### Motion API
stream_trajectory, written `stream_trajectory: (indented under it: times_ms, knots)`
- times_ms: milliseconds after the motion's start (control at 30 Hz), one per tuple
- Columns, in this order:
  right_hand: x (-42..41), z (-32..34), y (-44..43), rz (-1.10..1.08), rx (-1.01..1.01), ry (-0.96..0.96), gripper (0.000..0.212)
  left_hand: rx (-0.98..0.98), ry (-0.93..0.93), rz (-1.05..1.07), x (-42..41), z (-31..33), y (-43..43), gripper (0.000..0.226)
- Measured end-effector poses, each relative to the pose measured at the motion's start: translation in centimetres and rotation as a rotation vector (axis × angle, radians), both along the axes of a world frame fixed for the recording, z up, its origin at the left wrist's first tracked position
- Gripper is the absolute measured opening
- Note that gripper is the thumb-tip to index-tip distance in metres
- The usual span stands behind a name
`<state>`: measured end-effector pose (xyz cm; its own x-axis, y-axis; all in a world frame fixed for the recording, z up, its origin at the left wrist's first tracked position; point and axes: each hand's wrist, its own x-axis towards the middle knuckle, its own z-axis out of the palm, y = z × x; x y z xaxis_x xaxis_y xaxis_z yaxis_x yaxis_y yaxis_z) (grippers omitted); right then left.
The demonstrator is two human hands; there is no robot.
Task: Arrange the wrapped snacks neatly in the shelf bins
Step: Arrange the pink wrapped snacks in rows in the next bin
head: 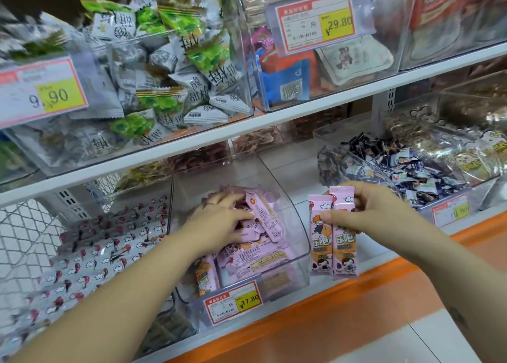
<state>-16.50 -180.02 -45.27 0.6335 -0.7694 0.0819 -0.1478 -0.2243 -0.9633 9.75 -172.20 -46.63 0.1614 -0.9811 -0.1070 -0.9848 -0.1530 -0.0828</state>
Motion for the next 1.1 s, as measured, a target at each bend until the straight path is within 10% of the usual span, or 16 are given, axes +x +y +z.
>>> stream_trajectory:
  times_ms: [467,733,1100]
  knots:
    - [0.0,0.0,-0.1,0.027,-0.027,0.014,0.022,-0.294,0.188,0.097,-0.1,0.3,-2.3,0.028]
    - [0.1,0.0,0.0,0.037,-0.002,-0.006,0.023,-0.087,-0.222,-0.2,-1.5,-1.3,-3.0,0.054]
    - [0.1,-0.1,0.0,0.041,0.004,-0.004,0.024,-0.211,-0.155,-0.138,-1.1,-0.9,-2.7,0.028]
